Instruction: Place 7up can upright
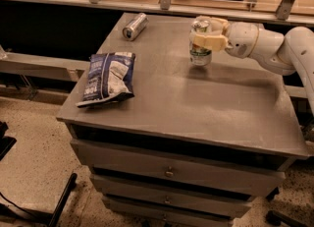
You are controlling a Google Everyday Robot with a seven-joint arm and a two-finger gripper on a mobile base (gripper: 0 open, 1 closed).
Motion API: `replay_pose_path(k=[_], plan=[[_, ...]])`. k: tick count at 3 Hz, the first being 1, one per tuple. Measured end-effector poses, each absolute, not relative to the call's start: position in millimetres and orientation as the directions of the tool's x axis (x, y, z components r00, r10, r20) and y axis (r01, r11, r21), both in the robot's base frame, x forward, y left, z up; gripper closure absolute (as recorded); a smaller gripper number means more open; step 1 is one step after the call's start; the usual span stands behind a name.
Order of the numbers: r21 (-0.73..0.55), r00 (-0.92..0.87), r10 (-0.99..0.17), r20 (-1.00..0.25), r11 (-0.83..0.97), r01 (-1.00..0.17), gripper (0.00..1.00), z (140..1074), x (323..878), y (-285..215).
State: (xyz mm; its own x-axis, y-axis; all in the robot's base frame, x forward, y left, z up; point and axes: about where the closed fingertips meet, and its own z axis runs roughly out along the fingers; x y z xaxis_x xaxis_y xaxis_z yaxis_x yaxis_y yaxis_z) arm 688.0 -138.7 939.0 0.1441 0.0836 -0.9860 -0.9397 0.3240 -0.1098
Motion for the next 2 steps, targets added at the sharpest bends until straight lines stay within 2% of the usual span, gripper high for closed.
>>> replay_pose_path(k=[1, 2], plan=[[-0.108, 0.141, 0.073, -0.987, 0.342, -0.933, 1.00, 929.9, 684.2, -139.9], [-0.106, 0.139, 0.073, -0.988, 0.340, -0.934, 0.87, 928.3, 683.6, -136.9]])
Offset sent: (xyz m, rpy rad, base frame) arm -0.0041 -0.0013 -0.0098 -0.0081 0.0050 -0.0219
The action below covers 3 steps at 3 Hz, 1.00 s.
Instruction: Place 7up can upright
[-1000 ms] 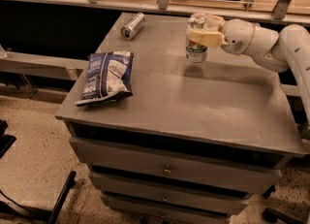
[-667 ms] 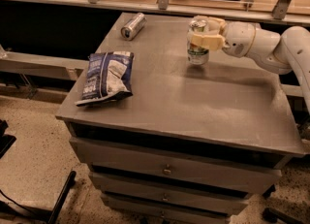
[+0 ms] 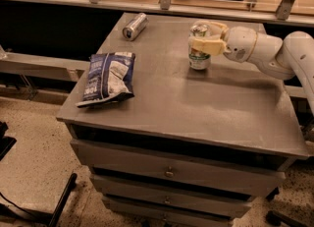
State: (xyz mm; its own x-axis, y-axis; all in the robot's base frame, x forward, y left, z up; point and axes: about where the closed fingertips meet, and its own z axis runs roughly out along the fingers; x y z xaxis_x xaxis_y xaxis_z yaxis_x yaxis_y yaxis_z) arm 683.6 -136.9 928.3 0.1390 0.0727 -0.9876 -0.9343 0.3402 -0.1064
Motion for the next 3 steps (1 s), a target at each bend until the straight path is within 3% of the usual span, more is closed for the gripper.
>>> replay_pose_path(k=[3], plan=[[-0.107, 0.139, 0.076, -0.987, 0.325, -0.939, 0.17, 930.0, 683.6, -126.7]])
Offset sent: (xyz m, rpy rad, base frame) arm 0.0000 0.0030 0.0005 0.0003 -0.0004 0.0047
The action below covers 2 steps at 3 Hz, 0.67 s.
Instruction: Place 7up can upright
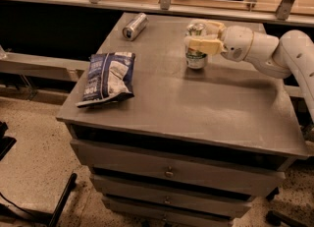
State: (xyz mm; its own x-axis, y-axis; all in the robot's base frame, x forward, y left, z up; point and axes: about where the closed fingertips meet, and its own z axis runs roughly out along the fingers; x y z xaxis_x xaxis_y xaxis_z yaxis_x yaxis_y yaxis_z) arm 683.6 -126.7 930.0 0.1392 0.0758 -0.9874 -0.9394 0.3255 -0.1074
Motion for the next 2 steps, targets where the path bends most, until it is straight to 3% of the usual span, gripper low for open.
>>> replay_pose_path(k=[1, 2], plan=[[-0.108, 0.139, 0.077, -0.987, 0.320, -0.941, 0.00, 930.6, 683.6, -123.0], [-0.108, 0.139, 0.077, -0.987, 0.320, -0.941, 0.00, 930.7, 683.6, -122.9]])
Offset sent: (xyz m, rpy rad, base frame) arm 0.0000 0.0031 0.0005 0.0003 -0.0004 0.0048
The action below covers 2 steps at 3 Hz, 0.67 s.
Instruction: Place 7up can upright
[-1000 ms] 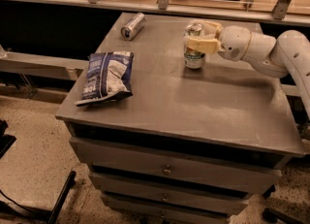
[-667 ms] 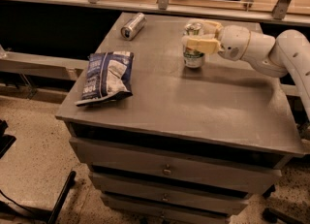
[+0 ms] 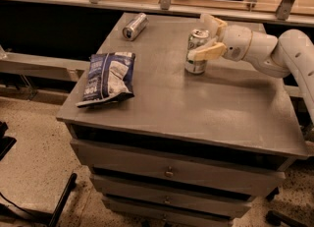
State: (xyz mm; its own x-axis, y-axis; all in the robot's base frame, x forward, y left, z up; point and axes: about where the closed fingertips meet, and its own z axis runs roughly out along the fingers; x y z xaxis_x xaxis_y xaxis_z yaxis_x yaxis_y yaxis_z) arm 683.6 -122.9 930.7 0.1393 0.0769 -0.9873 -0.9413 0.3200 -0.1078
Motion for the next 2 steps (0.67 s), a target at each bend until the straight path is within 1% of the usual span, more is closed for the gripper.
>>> replay_pose_path(k=[1, 2], plan=[[-0.142, 0.146, -0.006, -0.989, 0.288, -0.947, 0.00, 940.4, 686.1, -127.1], [-0.179, 0.140, -0.170, -0.975, 0.243, -0.953, 0.00, 957.6, 684.9, -143.9]])
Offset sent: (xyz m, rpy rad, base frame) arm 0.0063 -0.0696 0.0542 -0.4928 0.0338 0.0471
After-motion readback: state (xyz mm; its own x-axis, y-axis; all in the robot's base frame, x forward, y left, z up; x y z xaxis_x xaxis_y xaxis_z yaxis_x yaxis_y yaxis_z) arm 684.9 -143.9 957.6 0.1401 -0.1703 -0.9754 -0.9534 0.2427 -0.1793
